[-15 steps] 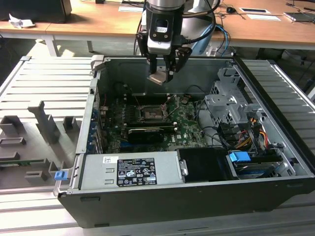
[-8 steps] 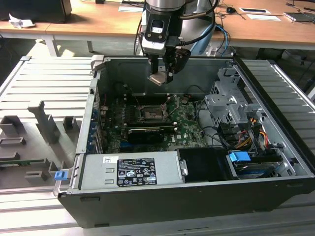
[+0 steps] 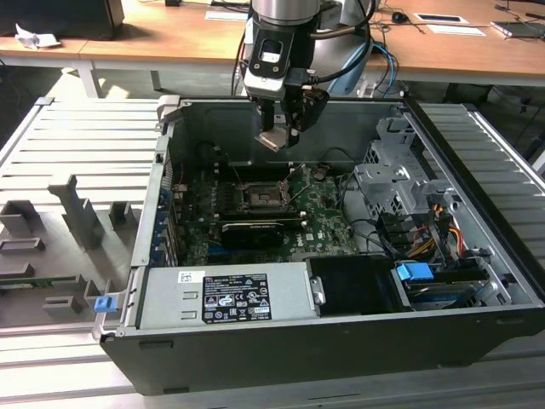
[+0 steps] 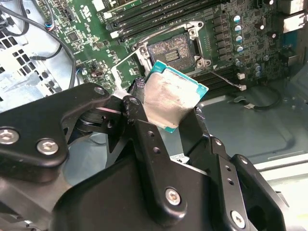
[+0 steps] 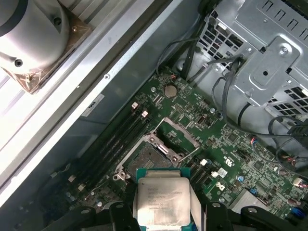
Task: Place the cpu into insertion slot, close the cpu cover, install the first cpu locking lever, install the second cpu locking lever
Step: 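Place the cpu into insertion slot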
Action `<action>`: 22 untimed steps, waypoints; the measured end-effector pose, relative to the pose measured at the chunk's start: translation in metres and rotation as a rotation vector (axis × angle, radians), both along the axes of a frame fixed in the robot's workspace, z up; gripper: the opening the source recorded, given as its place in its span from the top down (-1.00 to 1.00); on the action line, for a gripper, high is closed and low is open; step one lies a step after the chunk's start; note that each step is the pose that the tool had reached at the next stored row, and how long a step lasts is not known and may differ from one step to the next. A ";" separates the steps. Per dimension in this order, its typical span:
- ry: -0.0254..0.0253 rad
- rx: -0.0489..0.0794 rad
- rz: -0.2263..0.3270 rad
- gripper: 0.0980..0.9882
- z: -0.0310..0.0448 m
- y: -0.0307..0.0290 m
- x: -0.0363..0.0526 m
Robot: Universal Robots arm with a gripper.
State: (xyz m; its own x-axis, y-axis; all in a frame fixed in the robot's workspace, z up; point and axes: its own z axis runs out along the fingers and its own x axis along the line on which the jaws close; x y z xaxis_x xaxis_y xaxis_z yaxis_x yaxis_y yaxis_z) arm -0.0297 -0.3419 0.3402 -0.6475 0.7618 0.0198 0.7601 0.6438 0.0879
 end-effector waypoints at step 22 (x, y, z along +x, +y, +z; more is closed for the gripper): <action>0.0000 0.000 -0.062 0.03 -0.0046 0.0000 0.0000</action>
